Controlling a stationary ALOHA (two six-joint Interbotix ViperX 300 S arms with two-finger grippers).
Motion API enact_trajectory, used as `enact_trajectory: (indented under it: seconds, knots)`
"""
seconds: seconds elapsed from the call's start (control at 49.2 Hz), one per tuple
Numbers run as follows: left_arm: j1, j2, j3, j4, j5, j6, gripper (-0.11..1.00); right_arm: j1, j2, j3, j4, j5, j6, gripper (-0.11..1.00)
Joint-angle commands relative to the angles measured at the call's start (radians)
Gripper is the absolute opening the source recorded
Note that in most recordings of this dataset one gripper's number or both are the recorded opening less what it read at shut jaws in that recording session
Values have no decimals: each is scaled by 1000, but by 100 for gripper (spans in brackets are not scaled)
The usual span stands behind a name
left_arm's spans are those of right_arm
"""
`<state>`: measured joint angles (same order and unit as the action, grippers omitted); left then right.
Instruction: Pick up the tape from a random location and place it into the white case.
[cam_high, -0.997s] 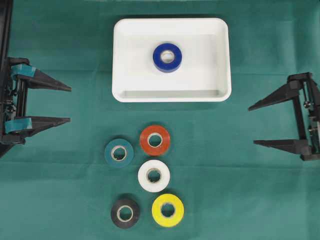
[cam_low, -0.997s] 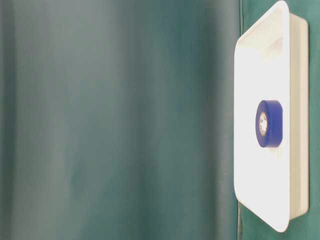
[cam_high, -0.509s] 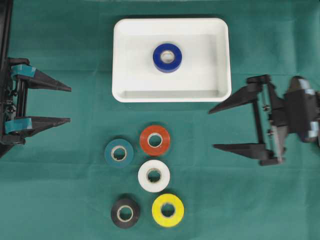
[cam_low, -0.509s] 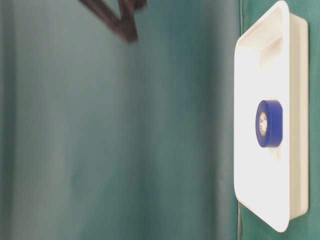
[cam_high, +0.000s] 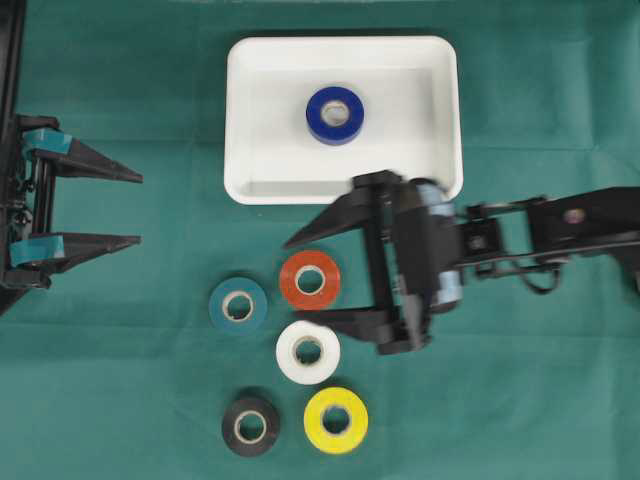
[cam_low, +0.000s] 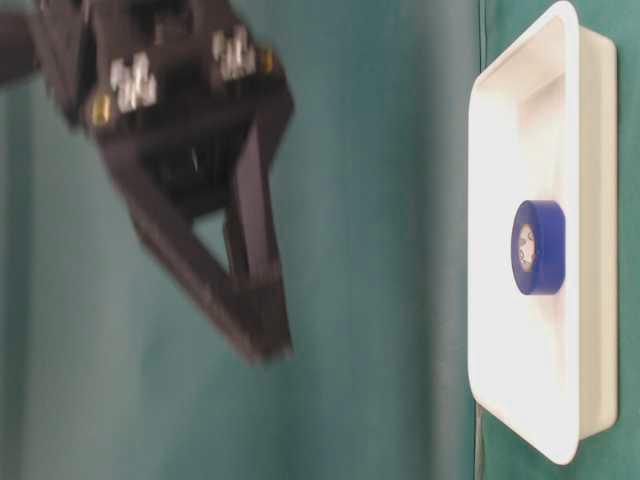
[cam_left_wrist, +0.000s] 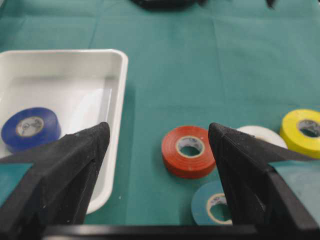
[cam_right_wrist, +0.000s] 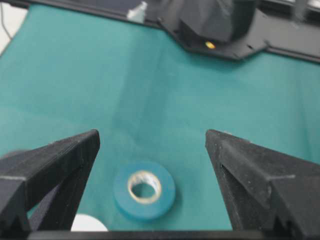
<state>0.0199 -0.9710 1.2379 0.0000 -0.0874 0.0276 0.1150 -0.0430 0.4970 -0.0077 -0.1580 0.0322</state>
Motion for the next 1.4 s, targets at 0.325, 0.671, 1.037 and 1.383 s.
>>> enact_trajectory:
  seconds: [0.325, 0.671, 1.037, 1.383]
  knots:
    - [3, 5, -14, -2, -5, 0, 80, 28, 158, -259, -6, 69, 5, 92]
    - [3, 5, -14, -2, -5, 0, 80, 28, 192, -313, 6, 140, 17, 92]
    - [26, 5, -14, -2, 2, 0, 80, 28, 287, -508, 8, 584, 67, 92]
    - [26, 5, -12, -2, 20, 0, 80, 28, 385, -719, 5, 957, 58, 92]
